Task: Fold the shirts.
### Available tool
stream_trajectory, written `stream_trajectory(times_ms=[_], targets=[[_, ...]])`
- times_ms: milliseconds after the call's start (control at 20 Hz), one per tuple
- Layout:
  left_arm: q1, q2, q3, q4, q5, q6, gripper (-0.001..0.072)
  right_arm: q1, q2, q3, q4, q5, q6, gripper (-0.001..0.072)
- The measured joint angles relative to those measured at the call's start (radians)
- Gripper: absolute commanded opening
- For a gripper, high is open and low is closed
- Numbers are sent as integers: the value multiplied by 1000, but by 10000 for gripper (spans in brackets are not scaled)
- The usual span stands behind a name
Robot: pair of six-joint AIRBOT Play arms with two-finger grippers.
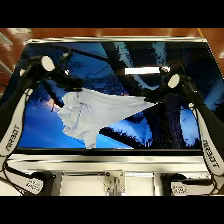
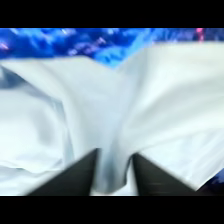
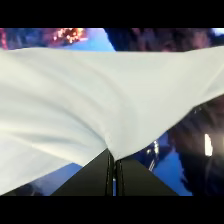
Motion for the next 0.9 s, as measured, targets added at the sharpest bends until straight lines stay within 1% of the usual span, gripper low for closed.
stream_trajectory(times_ms=[150, 300, 350, 400, 500, 550, 650, 800, 900], targets=[[42, -34, 15, -34, -80, -46, 715, 0, -32, 0, 11, -32, -3, 63], [124, 23, 30, -48, -188, -49, 714, -8, -19, 3, 16, -50, -8, 64], [153, 53, 29, -48, -221, -42, 714, -13, -11, 3, 16, -54, -10, 75], [178, 90, 24, -47, -253, -34, 714, -16, -2, 3, 16, -57, -11, 135], [220, 185, -28, -45, -299, -15, 714, -23, 11, 3, 18, -71, -20, 629], [237, 239, -84, -38, -301, -9, 714, -26, 14, 3, 17, -82, -32, 645], [256, 345, -239, -28, -287, -2, 714, -32, 21, 3, 17, -102, -71, 645], [267, 500, -574, -63, -196, 2, 714, -70, 25, 3, 2, -121, -106, 645], [271, 564, -780, -114, -113, 5, 714, -115, 26, 3, 2, -122, -116, 645]])
